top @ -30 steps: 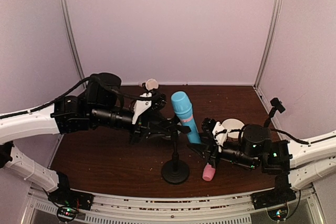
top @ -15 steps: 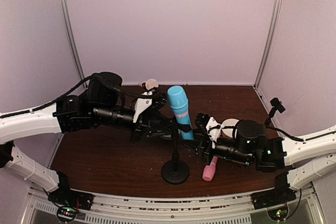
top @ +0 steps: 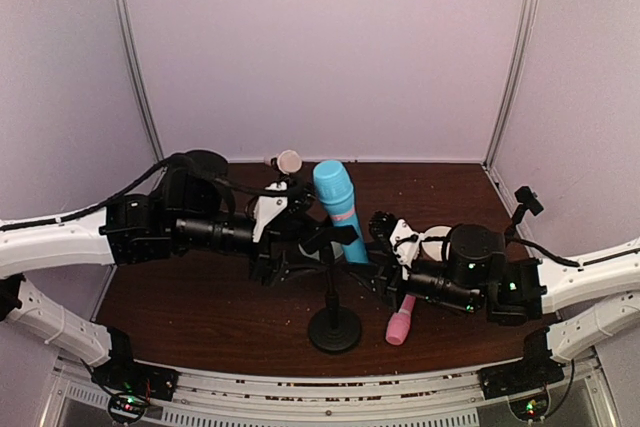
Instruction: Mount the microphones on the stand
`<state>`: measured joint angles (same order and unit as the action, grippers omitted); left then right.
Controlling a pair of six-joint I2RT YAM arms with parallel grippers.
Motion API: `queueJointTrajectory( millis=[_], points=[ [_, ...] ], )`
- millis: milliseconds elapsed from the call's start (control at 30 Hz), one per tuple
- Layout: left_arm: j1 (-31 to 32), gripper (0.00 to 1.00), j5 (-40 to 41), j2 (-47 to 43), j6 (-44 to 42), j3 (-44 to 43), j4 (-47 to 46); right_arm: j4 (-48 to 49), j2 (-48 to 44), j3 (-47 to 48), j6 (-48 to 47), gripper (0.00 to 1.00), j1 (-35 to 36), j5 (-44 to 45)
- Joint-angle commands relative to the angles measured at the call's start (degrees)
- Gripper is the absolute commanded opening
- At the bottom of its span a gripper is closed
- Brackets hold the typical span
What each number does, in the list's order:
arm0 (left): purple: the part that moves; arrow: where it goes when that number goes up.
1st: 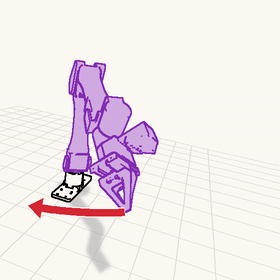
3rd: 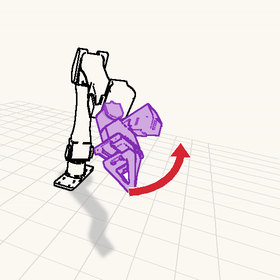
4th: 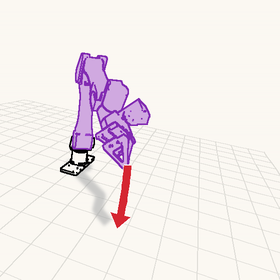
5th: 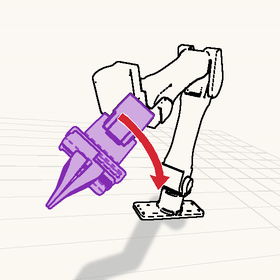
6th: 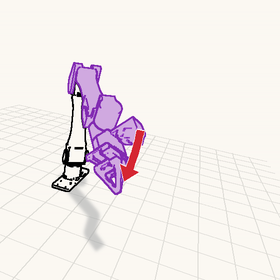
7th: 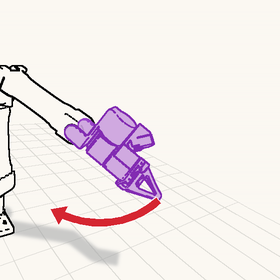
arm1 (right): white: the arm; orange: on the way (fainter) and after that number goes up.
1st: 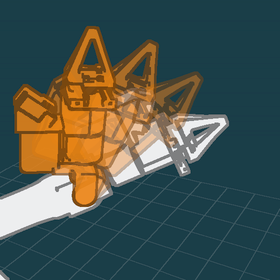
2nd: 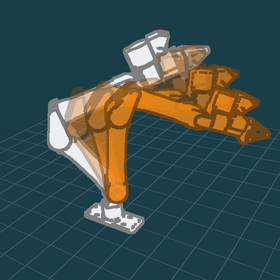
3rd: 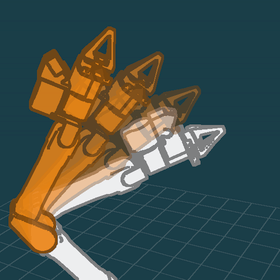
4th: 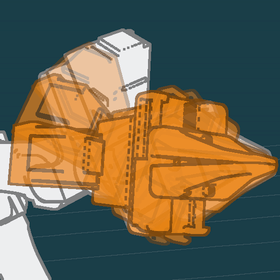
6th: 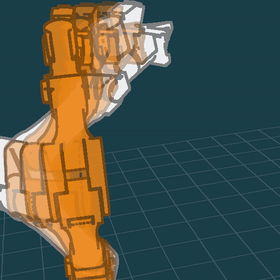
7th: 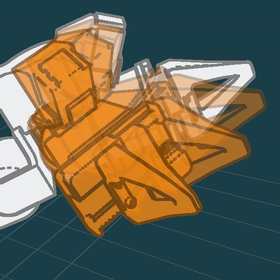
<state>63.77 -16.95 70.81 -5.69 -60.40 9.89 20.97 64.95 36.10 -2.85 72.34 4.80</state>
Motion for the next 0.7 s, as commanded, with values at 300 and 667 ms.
queueJointTrajectory(
  millis=[300, 667],
  points=[
    [2.02, 0.71, 10.63, -8.17, 10.74, 13.27, -16.4, -6.6, -2.63, 2.87, -0.83, 0.0, 0.26, 1.81],
    [6.92, 0.61, 22.38, -3.26, 15.83, 21.98, -38.94, -7.69, -2.37, 4.08, 0.01, 0.0, 0.26, 2.67]
  ],
)
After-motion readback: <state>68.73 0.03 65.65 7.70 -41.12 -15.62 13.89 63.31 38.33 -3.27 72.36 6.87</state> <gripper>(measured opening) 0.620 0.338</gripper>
